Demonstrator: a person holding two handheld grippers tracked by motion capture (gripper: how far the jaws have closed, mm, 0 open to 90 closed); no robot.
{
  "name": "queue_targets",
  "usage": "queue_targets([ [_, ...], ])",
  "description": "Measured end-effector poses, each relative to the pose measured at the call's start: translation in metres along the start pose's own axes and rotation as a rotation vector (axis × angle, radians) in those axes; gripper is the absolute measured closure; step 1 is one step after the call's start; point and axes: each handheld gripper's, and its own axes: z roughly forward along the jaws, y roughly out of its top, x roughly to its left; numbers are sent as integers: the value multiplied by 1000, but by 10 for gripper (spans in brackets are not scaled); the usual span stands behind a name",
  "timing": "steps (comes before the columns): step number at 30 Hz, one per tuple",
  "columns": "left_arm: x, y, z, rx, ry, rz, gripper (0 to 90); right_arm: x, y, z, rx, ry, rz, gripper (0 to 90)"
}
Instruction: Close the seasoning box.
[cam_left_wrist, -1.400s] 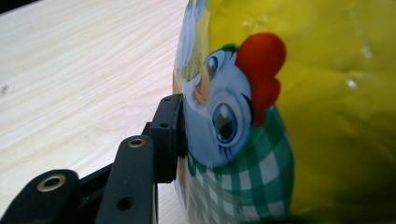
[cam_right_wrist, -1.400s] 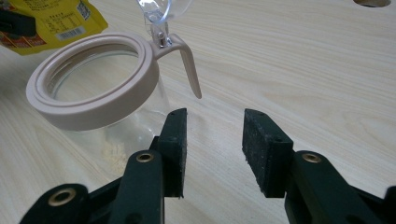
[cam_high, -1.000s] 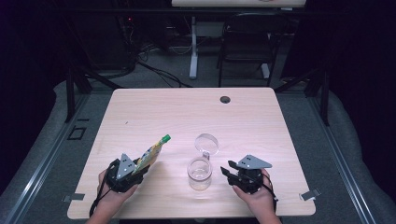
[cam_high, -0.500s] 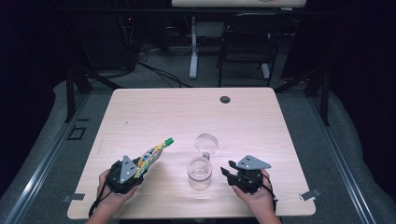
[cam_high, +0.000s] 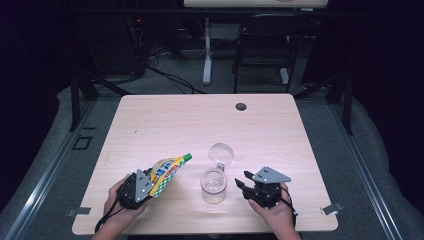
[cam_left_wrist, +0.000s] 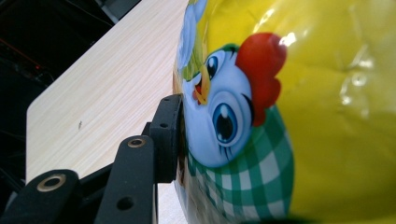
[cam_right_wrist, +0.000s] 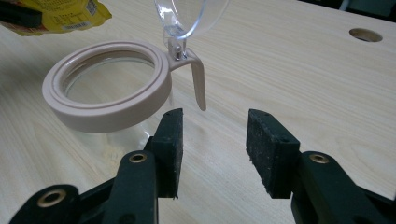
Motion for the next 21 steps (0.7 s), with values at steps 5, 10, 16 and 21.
queue_targets([
  [5, -4, 1, 1, 10, 9, 30, 597, 4, 1, -1, -7, -12, -34, 550],
  [10, -8, 2, 1, 19, 34, 67, 597, 9, 3, -2, -29, -24, -89, 542],
  [16, -12, 3, 2, 34, 59, 111, 597, 13, 6, -4, -48, -14, -115, 538],
  [21, -16, 4, 2, 45, 70, 147, 597, 18, 8, -5, -36, -11, -145, 577],
])
